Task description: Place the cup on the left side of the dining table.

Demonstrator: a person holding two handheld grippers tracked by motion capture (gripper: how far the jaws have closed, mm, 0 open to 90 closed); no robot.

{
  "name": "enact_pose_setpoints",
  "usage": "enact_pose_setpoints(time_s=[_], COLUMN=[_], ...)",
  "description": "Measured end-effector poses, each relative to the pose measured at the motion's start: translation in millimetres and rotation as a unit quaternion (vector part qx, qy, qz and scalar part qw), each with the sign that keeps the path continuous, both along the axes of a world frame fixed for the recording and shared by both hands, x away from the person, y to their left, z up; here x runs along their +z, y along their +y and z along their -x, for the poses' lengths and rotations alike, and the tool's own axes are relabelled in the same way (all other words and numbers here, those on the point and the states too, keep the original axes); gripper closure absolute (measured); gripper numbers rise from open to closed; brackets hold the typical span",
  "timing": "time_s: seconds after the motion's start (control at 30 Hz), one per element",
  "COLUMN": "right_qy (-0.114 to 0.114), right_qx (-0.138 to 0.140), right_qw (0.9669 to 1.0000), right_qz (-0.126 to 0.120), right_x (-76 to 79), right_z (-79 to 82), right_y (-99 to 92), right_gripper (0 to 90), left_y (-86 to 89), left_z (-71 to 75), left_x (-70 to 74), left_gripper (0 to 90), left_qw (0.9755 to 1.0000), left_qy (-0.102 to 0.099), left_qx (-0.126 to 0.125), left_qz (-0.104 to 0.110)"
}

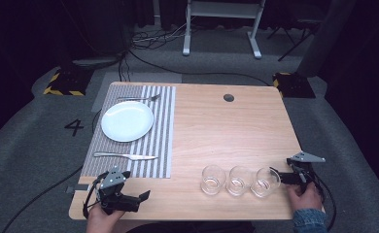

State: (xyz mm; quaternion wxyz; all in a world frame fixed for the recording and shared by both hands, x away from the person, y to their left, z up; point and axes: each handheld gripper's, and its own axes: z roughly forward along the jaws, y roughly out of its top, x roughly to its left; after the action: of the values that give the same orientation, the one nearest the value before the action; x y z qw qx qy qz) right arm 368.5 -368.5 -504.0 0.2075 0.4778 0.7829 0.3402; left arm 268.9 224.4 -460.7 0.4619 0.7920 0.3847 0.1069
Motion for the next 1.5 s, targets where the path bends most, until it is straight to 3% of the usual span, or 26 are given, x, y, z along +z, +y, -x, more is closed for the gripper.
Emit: enact_pose_setpoints(time_s=[0.03,0.07,0.1,0.23,0.43,0.47,0.57,0.8,0.83,1.0,1.13,1.27,1.5], right_qy=[0.0,0.0,0.0,0.0,0.0,0.0,0.0,0.0,-0.001,0.0,0.0,-0.001,-0.002], right_qx=[0.0,0.0,0.0,0.0,0.0,0.0,0.0,0.0,0.0,0.0,0.0,0.0,-0.001], right_qw=[1.0,1.0,1.0,1.0,1.0,1.0,1.0,1.0,1.0,1.0,1.0,1.0,1.0], right_qz=[0.0,0.0,0.0,0.0,0.0,0.0,0.0,0.0,0.0,0.0,0.0,0.0,0.0], right_x=[0.0,0.0,0.0,0.0,0.0,0.0,0.0,0.0,-0.1,-0.1,-0.1,-0.1,-0.2], right_z=[0.0,0.0,0.0,0.0,0.0,0.0,0.0,0.0,-0.4,-0.3,-0.3,-0.3,-0.7], right_y=[0.0,0.0,0.0,0.0,0.0,0.0,0.0,0.0,0.0,0.0,0.0,0.0,0.0], right_gripper=[13.1,13.1,13.1,13.1,13.1,13.1,13.1,13.1,13.1,13.1,13.1,13.1,13.1], left_y=[-2.3,-2.3,-4.5,-10.6,-15.7,-16.9,-19.7,-23.9,-26.9,-37.8,-50.4,-66.4,-90.7], left_z=[2.6,2.6,5.1,8.7,8.6,10.0,11.0,6.5,3.4,-3.2,-9.7,-18.3,-27.3], left_x=[4.0,4.0,8.9,17.3,25.4,29.0,32.7,34.4,34.3,36.0,38.5,40.2,41.0], left_gripper=[0.0,0.0,0.0,0.0,0.0,0.0,0.0,0.0,0.0,0.1,0.2,0.2,0.2], left_qw=[0.9998,0.9998,0.9993,0.9985,0.9973,0.996,0.9945,0.9935,0.9947,0.9962,0.9962,0.9945,0.9922], left_qy=[-0.015,-0.015,-0.031,-0.048,-0.067,-0.086,-0.102,-0.107,-0.097,-0.085,-0.082,-0.082,-0.086], left_qx=[-0.007,-0.007,-0.016,-0.023,-0.017,-0.006,0.003,0.01,0.007,0.0,-0.019,-0.05,-0.081], left_qz=[0.012,0.012,0.015,0.012,0.023,0.022,0.024,0.037,0.034,0.018,0.021,0.041,0.04])
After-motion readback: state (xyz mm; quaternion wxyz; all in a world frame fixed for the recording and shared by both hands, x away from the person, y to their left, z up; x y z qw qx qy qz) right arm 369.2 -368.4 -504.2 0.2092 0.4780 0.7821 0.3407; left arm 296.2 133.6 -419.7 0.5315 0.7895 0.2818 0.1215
